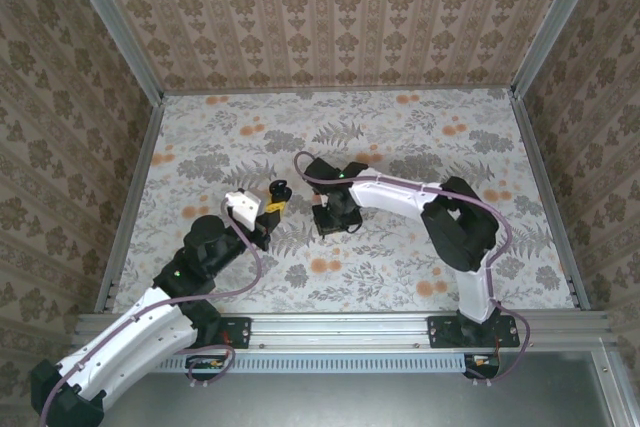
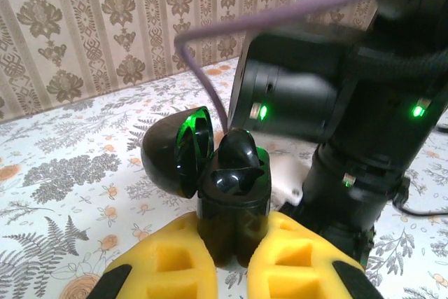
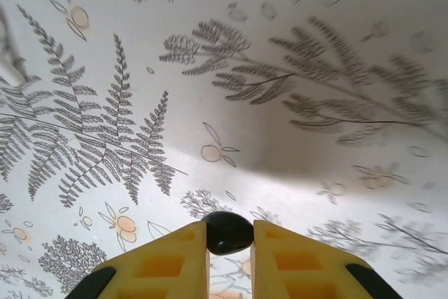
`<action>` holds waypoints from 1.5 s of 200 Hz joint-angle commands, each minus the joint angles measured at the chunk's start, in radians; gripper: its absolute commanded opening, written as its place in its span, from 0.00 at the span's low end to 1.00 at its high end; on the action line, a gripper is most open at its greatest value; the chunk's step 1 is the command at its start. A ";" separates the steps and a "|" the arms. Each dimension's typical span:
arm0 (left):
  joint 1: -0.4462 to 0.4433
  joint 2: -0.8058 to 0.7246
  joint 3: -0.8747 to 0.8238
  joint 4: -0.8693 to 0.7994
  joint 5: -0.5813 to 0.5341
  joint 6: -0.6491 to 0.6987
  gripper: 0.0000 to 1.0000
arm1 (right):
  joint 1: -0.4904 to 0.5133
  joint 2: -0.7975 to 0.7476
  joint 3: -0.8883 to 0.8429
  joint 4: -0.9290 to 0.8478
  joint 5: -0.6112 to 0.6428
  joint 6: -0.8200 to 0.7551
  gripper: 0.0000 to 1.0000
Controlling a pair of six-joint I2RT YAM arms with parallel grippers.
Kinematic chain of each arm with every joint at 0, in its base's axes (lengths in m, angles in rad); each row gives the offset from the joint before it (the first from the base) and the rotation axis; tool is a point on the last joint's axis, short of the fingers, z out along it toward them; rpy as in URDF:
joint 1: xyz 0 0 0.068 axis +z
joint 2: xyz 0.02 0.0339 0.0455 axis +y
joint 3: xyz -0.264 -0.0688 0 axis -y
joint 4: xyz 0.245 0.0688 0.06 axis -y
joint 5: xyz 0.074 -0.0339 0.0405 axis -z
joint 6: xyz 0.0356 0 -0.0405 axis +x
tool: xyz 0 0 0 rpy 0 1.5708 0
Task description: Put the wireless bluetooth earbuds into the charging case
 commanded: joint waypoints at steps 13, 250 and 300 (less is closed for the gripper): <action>0.007 0.027 -0.008 0.069 0.038 -0.031 0.00 | -0.010 -0.151 -0.027 -0.044 0.149 -0.044 0.20; -0.108 0.501 0.205 0.375 0.020 -0.077 0.00 | 0.029 -0.617 -0.109 0.274 0.282 -0.144 0.21; -0.118 0.505 0.212 0.379 0.017 -0.096 0.00 | 0.030 -0.608 -0.106 0.299 0.281 -0.165 0.21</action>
